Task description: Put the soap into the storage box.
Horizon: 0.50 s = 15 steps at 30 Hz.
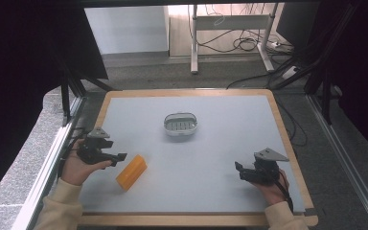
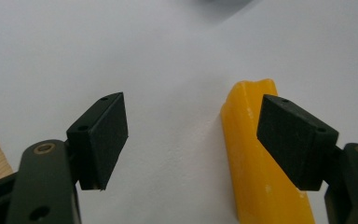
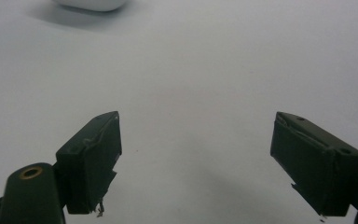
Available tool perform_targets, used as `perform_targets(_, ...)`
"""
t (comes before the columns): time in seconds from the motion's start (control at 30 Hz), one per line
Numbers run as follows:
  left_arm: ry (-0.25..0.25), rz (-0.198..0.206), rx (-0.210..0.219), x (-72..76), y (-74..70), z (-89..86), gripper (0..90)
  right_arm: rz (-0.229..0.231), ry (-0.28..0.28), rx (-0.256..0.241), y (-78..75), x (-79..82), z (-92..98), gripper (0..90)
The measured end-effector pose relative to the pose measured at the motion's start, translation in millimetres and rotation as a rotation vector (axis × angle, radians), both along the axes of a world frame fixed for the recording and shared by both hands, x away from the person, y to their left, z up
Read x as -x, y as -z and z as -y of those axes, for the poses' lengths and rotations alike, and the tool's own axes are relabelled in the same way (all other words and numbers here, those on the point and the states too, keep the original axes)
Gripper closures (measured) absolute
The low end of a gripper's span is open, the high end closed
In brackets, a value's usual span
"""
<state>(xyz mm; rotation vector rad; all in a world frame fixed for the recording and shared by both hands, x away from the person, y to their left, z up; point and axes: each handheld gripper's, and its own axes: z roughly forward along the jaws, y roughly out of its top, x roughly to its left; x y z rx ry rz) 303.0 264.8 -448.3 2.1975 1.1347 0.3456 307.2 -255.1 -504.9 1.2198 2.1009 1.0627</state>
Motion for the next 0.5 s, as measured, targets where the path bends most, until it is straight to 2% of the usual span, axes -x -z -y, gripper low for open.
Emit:
perform_targets(0.17,0.008,-0.001,-0.008,5.9,-3.4,2.4,24.0,0.005,-0.003,0.001,-0.7,-1.8,-3.0,17.0)
perform_targets(0.3,0.025,-0.016,-0.007,9.3,-6.9,5.8,26.3,0.007,-0.015,0.004,0.3,-2.8,-3.7,17.2)
perform_targets(0.5,0.032,-0.023,-0.006,10.2,-7.2,11.0,26.1,0.011,-0.031,0.014,0.8,-2.0,-4.8,17.4)
